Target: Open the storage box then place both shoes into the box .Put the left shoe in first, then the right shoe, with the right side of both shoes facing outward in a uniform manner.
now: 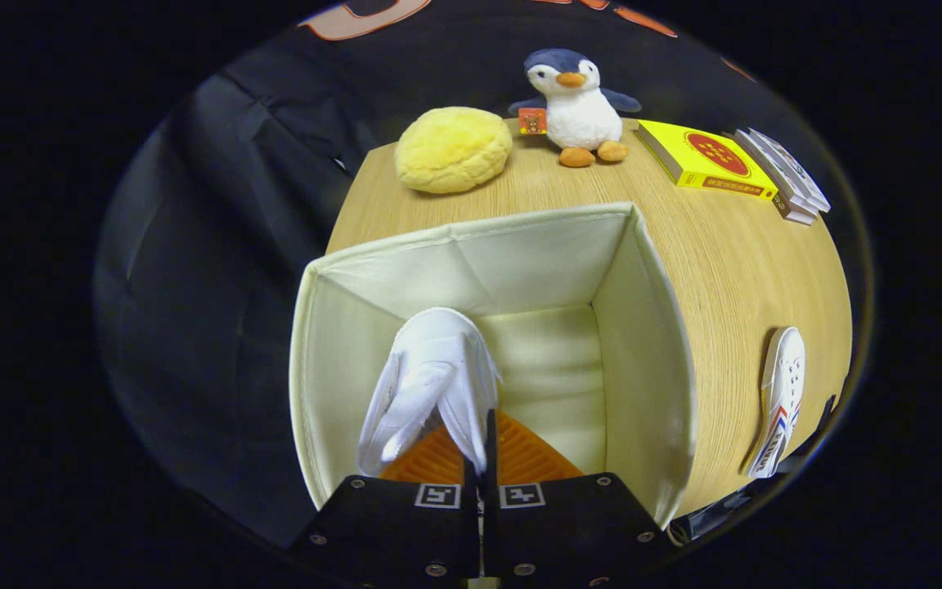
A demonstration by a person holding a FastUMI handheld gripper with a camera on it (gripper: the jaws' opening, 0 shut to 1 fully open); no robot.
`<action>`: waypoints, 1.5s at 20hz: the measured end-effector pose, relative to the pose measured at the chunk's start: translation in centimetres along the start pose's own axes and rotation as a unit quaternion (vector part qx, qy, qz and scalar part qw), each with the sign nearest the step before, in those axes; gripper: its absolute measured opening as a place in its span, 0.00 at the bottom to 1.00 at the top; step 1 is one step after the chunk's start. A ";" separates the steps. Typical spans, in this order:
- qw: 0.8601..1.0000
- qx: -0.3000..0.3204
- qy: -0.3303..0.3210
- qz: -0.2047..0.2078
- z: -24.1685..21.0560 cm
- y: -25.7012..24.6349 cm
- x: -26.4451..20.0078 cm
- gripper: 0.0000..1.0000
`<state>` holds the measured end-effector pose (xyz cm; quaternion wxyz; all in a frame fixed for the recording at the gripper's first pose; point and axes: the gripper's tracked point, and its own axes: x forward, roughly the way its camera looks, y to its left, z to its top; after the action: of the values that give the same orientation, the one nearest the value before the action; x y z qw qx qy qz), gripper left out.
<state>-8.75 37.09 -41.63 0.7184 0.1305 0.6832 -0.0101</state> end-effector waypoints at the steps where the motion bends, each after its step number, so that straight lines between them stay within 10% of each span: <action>1: 1.000 0.007 0.010 -0.001 -0.4 0.1 0.7 0.03; 6: 0.996 0.015 0.078 0.044 -3.7 1.6 1.7 0.09; 20: 0.965 -0.001 -0.037 0.260 -0.6 -2.4 -12.8 0.53; 30: 0.981 -0.004 -0.176 0.080 1.3 -23.1 -13.8 0.81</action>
<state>-12.80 12.30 -32.01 0.8263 0.1783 0.5336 0.0276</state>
